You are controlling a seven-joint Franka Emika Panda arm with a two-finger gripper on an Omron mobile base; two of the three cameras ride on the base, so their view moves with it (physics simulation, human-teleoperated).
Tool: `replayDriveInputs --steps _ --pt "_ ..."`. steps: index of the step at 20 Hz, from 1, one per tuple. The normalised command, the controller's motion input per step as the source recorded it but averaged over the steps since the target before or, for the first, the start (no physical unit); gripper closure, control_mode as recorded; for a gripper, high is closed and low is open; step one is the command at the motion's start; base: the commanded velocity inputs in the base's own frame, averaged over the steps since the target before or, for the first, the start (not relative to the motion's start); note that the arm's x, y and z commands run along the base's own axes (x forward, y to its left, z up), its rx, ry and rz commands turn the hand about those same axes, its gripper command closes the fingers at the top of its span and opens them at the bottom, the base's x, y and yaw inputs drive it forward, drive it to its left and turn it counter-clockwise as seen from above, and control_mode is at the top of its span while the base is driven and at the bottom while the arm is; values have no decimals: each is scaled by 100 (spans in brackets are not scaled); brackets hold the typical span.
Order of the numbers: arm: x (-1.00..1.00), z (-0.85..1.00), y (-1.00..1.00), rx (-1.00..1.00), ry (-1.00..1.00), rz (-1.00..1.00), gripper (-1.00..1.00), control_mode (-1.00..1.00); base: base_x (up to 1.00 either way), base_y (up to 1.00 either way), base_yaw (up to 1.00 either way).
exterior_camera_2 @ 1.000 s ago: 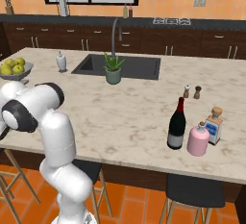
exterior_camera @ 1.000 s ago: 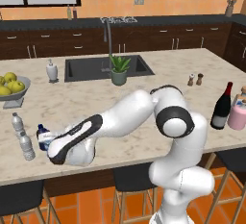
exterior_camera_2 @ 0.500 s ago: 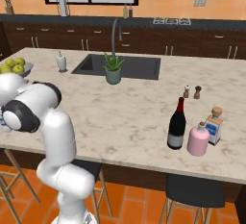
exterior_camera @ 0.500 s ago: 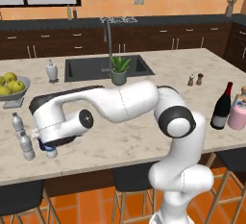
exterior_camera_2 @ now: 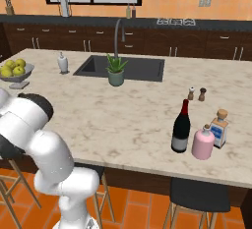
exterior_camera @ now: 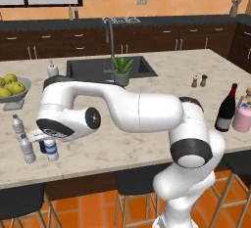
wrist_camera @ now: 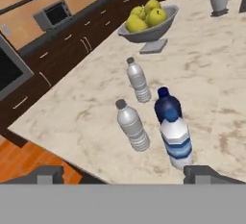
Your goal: Move the plastic bottles in the middle to the plastics group, and the glass bottles in the middle to the glass group.
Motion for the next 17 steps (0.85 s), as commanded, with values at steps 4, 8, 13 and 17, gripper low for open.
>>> replayDriveInputs --steps 4,8,13,17 --pt "-27 46 -71 -7 0 0 -100 -100 0 0 0" --pt "-14 48 -68 -5 5 -4 -100 -100 0 0 0" --pt "0 55 -59 -13 11 -15 -100 -100 0 0 0" --pt "-15 49 -59 -19 5 -18 -100 -100 0 0 0"
